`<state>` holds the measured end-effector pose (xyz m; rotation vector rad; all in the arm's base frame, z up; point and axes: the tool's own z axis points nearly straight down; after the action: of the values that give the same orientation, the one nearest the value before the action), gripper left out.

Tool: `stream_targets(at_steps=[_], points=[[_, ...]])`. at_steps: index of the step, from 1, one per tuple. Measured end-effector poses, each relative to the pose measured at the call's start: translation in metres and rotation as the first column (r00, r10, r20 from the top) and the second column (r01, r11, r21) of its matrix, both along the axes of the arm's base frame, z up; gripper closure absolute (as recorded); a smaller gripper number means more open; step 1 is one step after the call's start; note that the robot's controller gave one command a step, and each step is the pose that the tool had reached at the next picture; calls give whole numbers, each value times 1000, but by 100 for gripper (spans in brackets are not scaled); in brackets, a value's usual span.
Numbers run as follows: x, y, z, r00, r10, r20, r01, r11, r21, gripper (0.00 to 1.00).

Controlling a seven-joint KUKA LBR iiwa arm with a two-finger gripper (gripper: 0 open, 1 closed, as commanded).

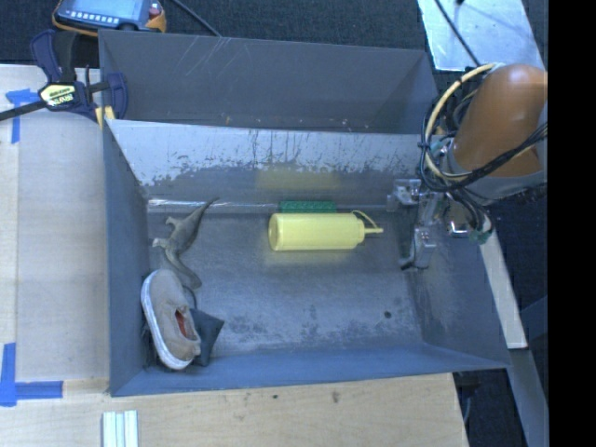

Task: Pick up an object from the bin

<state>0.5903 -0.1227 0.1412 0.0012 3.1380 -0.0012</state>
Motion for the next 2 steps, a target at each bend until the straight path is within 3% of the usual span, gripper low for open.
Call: stream_targets(at_steps=[1,2], points=[[39,55,-68,1000,1,4,-1,1000,0,0],[35,54,-23,1000,9,-1,-9,1000,1,0]])
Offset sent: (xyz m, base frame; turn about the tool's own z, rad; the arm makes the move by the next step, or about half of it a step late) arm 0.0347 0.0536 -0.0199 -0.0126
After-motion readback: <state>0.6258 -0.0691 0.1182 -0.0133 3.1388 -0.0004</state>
